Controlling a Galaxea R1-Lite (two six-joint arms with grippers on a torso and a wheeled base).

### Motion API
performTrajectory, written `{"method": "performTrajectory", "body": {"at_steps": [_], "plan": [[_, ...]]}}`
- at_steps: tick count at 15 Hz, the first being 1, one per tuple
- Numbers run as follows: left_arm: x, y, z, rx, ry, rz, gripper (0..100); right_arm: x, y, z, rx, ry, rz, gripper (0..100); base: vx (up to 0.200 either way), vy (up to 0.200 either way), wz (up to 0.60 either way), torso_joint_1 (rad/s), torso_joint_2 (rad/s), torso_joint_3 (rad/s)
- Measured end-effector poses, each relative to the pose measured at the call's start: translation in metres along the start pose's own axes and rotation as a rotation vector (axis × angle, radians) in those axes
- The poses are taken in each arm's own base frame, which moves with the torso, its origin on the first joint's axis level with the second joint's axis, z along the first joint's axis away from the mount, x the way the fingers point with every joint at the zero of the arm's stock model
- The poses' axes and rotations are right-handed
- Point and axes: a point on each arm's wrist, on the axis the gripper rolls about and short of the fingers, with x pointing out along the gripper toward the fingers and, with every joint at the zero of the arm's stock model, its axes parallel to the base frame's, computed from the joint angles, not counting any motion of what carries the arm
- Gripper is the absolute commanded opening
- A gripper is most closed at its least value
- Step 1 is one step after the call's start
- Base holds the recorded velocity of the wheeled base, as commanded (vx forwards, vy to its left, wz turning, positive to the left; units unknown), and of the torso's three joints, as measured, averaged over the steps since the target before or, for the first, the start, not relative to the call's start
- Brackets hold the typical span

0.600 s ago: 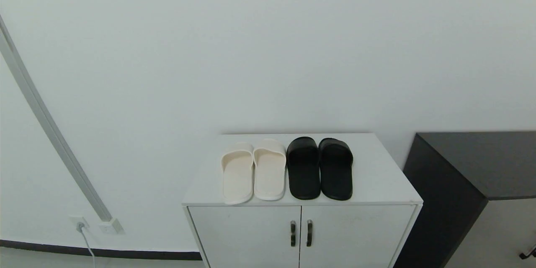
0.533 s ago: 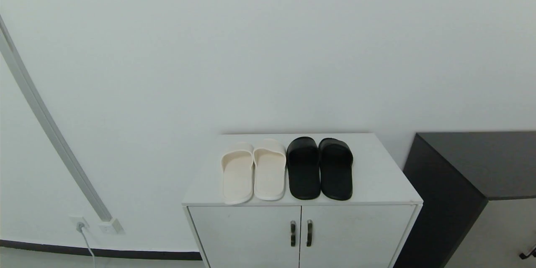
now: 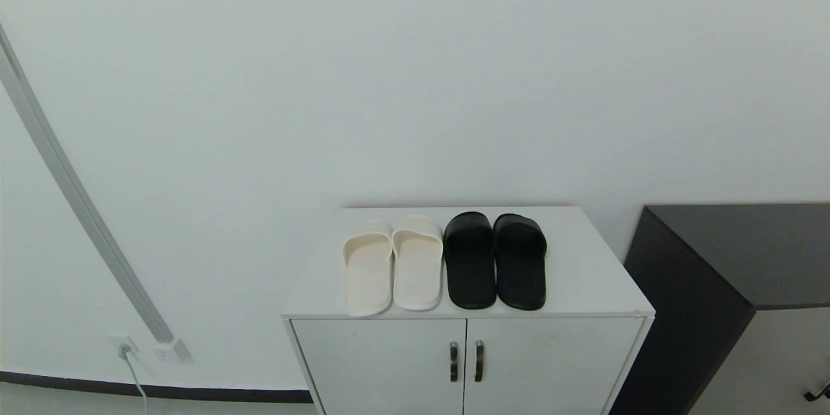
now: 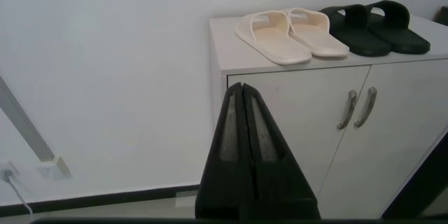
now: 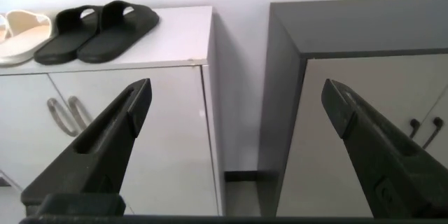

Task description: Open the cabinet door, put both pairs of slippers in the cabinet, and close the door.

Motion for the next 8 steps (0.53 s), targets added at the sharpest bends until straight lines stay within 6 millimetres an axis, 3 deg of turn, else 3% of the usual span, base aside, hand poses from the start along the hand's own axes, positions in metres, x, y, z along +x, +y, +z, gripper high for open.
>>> {"method": "performTrajectory", "body": {"at_steps": [8], "plan": [[0.0, 0.0, 0.0001, 0.0, -0.001, 0.0, 0, 0.0001, 0.0006, 0.0003, -0.012, -0.001, 0.03, 100, 0.0, 0.0, 0.0, 0.0, 0.0, 0.0]]}}
